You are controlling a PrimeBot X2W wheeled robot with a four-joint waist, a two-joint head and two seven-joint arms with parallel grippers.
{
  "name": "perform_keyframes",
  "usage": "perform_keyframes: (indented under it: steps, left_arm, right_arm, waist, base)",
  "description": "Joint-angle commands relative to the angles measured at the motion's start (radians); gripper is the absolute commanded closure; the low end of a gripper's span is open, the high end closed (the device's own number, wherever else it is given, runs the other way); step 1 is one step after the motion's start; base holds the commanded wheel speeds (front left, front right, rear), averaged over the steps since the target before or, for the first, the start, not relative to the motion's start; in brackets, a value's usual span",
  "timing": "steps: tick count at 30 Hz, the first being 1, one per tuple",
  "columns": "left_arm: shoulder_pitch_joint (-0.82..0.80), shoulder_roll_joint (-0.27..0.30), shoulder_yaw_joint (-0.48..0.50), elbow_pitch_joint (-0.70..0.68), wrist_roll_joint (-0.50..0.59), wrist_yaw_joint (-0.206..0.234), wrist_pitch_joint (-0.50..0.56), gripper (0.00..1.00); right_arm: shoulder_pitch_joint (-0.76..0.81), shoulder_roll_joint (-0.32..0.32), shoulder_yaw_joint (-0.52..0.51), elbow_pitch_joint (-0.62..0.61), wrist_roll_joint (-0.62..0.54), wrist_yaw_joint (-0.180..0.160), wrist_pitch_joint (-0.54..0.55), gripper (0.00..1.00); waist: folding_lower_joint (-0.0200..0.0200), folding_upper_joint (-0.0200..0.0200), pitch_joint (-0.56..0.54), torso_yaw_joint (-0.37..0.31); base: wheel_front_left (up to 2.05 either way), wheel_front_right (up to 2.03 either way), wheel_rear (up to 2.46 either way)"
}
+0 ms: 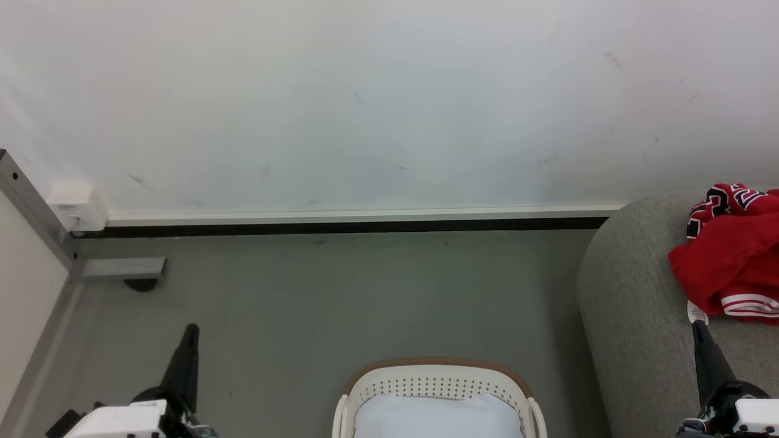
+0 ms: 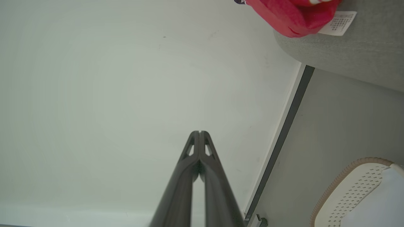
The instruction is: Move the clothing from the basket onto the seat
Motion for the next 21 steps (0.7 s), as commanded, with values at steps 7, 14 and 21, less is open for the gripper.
perform_keyframes:
  steps: [7,14,21]
  left_arm:
    - [-0.008,0.007,0.002,0.001,-0.014,-0.006,0.005,1.00]
    - [-0.008,0.007,0.002,0.001,-0.014,-0.006,0.005,1.00]
    - [-0.008,0.007,0.002,0.001,-0.014,-0.006,0.005,1.00]
  right_arm:
    - [-0.008,0.001,-0.003,0.002,-0.005,-0.002,0.002,1.00]
    - [-0.008,0.001,-0.004,0.002,-0.005,-0.002,0.002,1.00]
    - [-0.008,0.002,-0.005,0.002,-0.005,-0.002,0.003,1.00]
  waist:
    - [0.0000,0.0000,0.000,0.000]
    - [0.0000,0.0000,0.000,0.000]
    - [0.0000,0.0000,0.000,0.000]
  base:
    - [0.00,0.00,0.00]
    - [0.00,0.00,0.00]
    - [0.00,0.00,0.00]
